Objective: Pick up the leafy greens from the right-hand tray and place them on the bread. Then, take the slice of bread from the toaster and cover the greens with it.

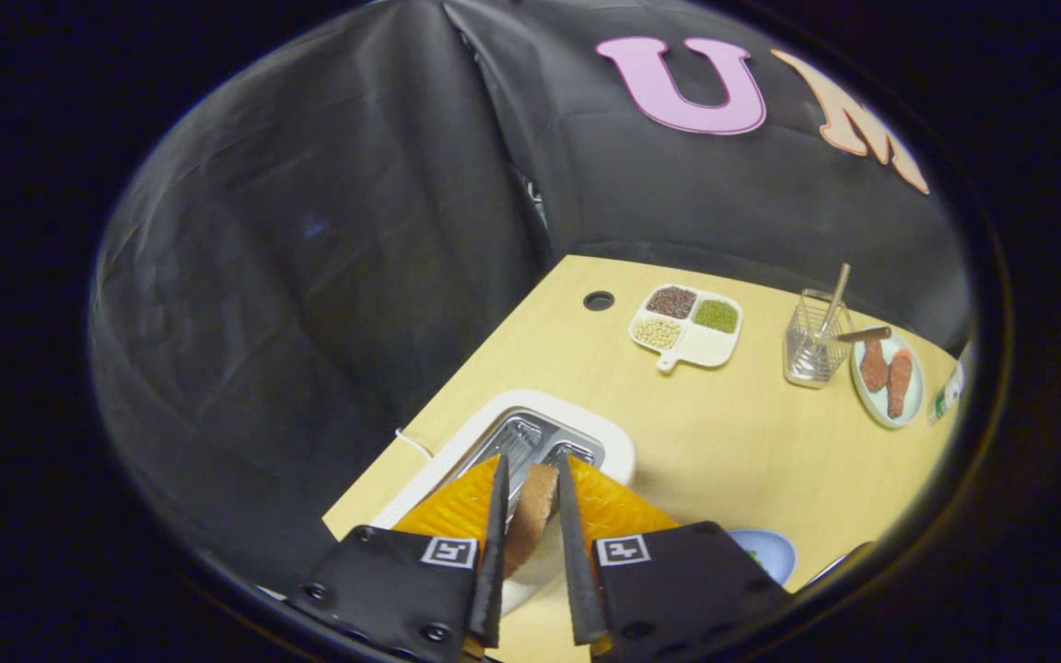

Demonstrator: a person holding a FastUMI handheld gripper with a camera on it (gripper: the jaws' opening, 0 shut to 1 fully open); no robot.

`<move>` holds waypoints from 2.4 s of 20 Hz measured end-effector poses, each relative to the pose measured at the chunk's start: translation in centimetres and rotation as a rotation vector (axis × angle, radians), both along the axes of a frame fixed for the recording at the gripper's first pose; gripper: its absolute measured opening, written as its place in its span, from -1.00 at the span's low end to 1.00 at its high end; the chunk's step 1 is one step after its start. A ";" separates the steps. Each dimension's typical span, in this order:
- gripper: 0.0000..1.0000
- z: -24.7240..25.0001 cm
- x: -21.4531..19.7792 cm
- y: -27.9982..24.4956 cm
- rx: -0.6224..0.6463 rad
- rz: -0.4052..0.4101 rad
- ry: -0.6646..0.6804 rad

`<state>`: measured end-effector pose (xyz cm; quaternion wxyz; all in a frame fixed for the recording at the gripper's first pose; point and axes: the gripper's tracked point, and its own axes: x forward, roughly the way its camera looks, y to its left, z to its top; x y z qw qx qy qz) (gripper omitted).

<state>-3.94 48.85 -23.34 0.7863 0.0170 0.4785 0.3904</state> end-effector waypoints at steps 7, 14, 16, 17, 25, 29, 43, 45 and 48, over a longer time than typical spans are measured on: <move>-0.89 0.6 0.3 -0.7 0.005 -0.033 0.030; -0.91 2.8 0.2 -1.4 0.054 -0.026 -0.004; -0.90 4.2 0.4 -2.0 0.095 -0.039 -0.004; -0.91 4.9 0.6 -2.6 0.111 -0.044 -0.001; -0.91 7.9 2.1 -7.0 0.194 -0.099 -0.008; -0.91 8.1 2.8 -9.4 0.172 -0.109 -0.037; -0.91 0.5 0.7 -16.7 0.113 -0.218 0.078; -0.91 -0.8 0.6 -17.2 0.118 -0.234 0.097; -0.91 -2.5 0.3 -18.0 0.124 -0.261 0.132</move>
